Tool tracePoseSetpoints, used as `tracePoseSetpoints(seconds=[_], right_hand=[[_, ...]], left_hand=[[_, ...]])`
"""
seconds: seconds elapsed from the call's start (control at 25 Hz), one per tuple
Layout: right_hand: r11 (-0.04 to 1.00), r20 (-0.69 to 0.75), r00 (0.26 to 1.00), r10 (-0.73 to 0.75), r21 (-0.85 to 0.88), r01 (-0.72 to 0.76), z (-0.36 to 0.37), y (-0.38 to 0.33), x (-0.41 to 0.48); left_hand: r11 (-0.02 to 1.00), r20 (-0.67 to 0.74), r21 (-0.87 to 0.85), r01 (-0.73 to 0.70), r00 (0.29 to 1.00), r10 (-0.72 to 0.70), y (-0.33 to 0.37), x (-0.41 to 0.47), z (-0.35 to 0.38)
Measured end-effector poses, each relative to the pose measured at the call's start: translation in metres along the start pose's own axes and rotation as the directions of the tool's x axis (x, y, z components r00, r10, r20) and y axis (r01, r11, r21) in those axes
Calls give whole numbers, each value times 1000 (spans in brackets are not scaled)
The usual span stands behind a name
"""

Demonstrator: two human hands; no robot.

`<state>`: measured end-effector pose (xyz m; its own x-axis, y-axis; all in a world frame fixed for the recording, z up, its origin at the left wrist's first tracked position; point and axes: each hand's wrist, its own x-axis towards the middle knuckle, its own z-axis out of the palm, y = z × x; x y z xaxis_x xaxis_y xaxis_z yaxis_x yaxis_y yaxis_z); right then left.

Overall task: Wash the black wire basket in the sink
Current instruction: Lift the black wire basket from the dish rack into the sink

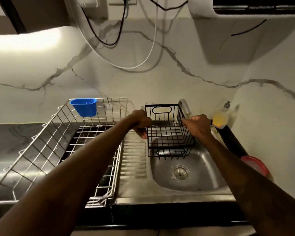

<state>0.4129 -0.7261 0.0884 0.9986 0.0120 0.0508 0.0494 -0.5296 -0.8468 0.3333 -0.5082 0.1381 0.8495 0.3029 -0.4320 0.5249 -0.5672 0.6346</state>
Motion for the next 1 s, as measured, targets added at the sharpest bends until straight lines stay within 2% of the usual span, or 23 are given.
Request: tracePoseSetpoints(seconds=[0.16, 0.52, 0.64, 0.76, 0.88, 1.0], right_hand=[[999, 81, 996, -47, -15, 48, -15, 41, 16], [993, 190, 978, 90, -94, -74, 0, 132, 49], [979, 232, 956, 179, -142, -149, 14, 163, 63], [954, 277, 927, 255, -227, -195, 30, 196, 75], [934, 301, 913, 275, -311, -179, 44, 229, 79], [919, 328, 900, 287, -360, -162, 55, 261, 80]], left_hand=[[999, -17, -1, 52, 998, -52, 10, 18, 42], [989, 25, 39, 141, 990, -142, 1, 79, 114], [991, 39, 101, 92, 995, -96, -15, 105, 141], [995, 29, 89, 46, 998, -49, -35, 135, 168], [985, 26, 173, 23, 999, -28, -50, 162, 199], [983, 47, 174, 60, 997, -69, -65, 179, 230]])
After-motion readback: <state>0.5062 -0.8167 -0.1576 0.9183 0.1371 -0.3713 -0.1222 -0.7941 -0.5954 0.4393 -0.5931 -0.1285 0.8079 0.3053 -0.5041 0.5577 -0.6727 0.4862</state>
